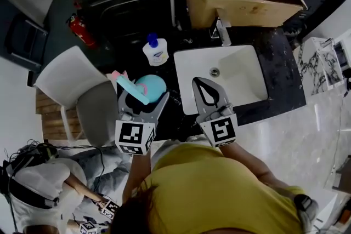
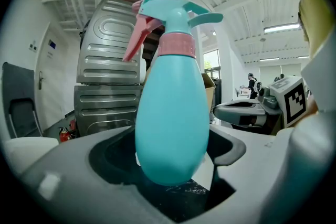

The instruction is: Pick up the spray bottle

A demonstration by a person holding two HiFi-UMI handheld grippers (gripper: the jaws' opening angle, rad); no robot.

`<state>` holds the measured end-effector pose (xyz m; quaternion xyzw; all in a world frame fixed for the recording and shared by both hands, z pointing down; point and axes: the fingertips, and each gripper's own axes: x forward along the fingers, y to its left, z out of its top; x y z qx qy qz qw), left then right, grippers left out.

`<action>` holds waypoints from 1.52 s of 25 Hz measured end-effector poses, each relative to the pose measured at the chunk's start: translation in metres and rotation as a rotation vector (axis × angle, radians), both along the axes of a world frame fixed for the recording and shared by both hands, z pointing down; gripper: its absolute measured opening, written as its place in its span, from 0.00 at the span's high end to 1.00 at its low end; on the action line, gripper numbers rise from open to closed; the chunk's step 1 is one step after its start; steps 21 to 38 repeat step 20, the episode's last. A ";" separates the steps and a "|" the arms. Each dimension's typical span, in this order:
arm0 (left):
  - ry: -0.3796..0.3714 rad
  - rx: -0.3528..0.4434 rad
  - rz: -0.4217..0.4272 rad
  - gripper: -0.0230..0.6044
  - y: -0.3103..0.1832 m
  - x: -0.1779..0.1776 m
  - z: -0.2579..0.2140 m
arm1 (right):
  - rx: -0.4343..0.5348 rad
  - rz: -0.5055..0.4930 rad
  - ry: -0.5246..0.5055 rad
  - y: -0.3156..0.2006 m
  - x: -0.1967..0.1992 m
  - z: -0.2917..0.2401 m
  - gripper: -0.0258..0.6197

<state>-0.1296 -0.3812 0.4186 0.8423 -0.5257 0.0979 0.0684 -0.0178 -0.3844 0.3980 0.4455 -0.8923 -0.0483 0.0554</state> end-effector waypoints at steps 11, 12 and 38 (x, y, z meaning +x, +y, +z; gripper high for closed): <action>0.006 -0.010 0.004 0.32 -0.005 0.000 0.006 | -0.005 0.002 0.011 -0.005 0.002 0.007 0.96; 0.006 -0.011 0.003 0.32 -0.005 -0.001 0.006 | -0.004 -0.001 0.017 -0.005 0.002 0.009 0.96; 0.005 -0.016 0.002 0.32 -0.009 -0.003 0.008 | -0.013 -0.009 0.014 -0.011 -0.002 0.011 0.96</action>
